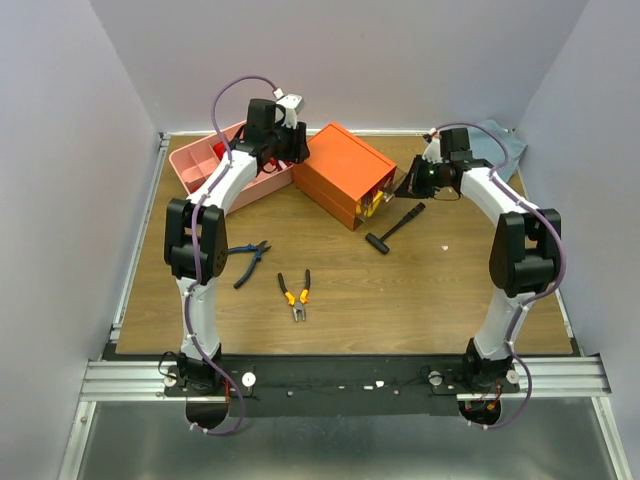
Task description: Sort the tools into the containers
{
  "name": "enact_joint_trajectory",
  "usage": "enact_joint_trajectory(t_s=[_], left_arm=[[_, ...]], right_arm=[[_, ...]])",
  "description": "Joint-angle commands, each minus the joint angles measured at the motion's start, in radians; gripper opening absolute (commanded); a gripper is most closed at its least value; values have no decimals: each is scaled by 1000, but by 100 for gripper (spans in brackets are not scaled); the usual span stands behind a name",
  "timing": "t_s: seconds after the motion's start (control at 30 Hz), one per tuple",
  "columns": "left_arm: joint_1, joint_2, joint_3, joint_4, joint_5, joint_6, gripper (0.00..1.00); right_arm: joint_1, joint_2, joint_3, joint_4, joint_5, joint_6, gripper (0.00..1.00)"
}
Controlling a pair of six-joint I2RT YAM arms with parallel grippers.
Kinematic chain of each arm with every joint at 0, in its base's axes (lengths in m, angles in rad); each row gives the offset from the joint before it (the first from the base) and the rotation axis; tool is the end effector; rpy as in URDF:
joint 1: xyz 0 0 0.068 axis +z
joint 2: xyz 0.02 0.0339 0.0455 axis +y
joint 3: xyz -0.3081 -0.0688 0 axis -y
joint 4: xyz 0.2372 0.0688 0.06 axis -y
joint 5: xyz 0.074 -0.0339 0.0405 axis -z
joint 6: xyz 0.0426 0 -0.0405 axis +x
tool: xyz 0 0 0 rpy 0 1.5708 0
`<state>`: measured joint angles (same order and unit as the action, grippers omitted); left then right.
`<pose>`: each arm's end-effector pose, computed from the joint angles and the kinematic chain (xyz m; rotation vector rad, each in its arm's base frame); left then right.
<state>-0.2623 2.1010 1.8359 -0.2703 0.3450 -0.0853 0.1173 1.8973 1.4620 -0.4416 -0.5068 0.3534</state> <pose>0.4971 -0.1484 0.3168 0.3955 2.0857 -0.5706 0.4250 0.0709 0.2742 0.0610 2.4695 0.8267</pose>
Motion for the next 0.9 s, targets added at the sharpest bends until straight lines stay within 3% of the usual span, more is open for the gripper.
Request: enact_joint_trajectory(t_s=[0.0,0.43,0.8,0.87], left_arm=[[-25,4,-35,-37,6,5,56],[-41,10,-36,-30,2,4,56],[-52,4,-46,-35,-8,16,56],[-54,2,-49,-35,-12,21,56]], right_arm=[[27,60,87,32,-27,25,1],[59,52,29,92,-30,9,8],[90,98,78,92,-21,3,8],[90,97,80,75,-13,-36,13]])
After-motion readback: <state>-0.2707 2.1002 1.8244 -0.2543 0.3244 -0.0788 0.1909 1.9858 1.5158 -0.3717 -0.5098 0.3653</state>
